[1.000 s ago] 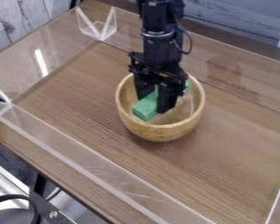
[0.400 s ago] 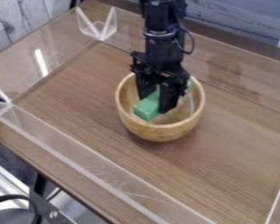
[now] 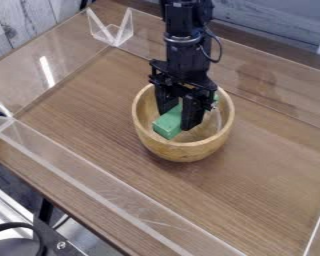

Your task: Put the green block in the brown bowl

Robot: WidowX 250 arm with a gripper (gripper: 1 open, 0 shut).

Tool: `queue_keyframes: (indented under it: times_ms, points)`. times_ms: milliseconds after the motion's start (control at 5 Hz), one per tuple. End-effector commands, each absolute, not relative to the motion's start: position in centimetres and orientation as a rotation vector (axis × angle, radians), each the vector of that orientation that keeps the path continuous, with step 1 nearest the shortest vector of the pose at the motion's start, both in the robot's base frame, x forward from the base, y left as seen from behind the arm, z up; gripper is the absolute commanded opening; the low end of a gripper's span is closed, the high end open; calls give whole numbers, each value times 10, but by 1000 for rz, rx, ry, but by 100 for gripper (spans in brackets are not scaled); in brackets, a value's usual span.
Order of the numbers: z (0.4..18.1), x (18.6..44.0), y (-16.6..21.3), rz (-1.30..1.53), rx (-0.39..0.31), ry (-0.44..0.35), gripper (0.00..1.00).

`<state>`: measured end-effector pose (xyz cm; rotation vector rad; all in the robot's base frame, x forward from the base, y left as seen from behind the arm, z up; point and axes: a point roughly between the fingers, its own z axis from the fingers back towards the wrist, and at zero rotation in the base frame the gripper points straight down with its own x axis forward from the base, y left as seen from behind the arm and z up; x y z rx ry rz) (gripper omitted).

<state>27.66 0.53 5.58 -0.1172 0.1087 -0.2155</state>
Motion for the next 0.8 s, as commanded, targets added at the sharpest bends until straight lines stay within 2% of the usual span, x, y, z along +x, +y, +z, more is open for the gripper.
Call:
queue_keyframes:
  times_ms: [0,400,600]
  points:
    - [69,289,4,-223,-108,57,0]
    - [68,290,4,-220,-110,63,0]
    - [70,290,4,-218,-111,67,100]
